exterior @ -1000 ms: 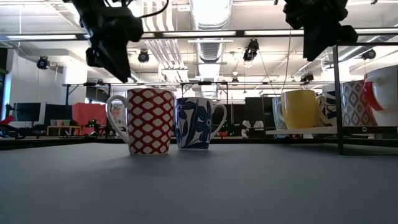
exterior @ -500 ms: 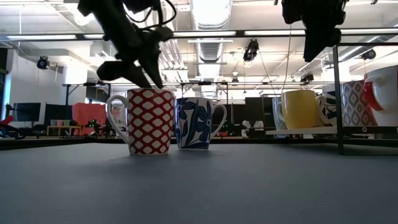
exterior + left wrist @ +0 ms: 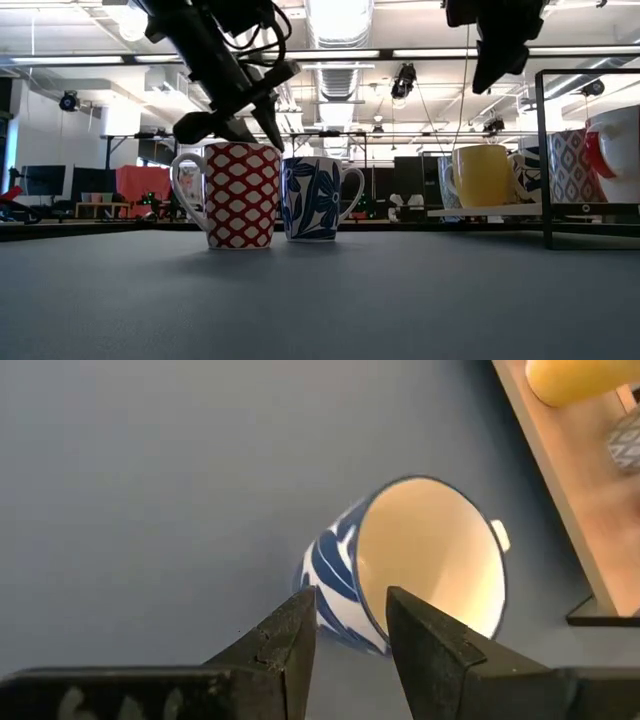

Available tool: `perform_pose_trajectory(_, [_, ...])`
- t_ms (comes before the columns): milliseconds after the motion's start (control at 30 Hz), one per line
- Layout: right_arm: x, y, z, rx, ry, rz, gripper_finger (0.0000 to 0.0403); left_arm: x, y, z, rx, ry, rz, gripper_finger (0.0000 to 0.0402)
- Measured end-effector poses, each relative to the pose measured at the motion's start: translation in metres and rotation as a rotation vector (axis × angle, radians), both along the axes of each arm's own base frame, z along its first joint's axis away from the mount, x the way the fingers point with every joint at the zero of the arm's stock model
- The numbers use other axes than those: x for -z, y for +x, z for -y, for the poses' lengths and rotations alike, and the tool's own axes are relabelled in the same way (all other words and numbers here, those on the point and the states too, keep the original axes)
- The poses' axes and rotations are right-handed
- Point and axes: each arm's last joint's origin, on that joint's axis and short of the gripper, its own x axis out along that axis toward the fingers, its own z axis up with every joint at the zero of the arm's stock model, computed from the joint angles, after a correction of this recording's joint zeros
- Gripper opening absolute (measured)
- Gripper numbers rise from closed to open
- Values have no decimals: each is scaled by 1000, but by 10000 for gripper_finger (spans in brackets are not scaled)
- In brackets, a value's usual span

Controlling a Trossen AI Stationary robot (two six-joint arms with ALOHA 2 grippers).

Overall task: Place coffee mugs
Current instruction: Move the blue cup to the top right of the table

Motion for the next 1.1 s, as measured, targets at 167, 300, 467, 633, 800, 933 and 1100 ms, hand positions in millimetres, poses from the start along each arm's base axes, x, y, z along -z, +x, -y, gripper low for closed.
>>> perform_pose_trajectory(167, [-1, 2, 0, -22, -11, 25, 54, 0, 1, 0, -10, -5, 13, 107])
perform_pose_trajectory(300, [-2, 3, 0, -29, -16, 30, 54, -1, 1, 0, -24, -15, 22, 107])
perform_pose_trajectory(467, [-3, 5, 0, -31, -16, 55, 54, -1, 1, -1, -52, -13, 30, 107])
perform_pose_trajectory(633, [-3, 6, 0, -30, -16, 71, 54, 1, 8, -2, -70, 4, 79, 107])
perform_pose_trajectory(800, [-3, 6, 0, -31, -16, 68, 54, 12, 23, -3, -77, 15, 77, 107])
perform_pose_trajectory(933, [-3, 6, 0, -31, -16, 65, 54, 15, 33, -4, -62, 17, 50, 107])
perform_pose_trajectory(1100, [-3, 6, 0, -31, -16, 64, 54, 7, 40, -5, -31, 36, -41, 107])
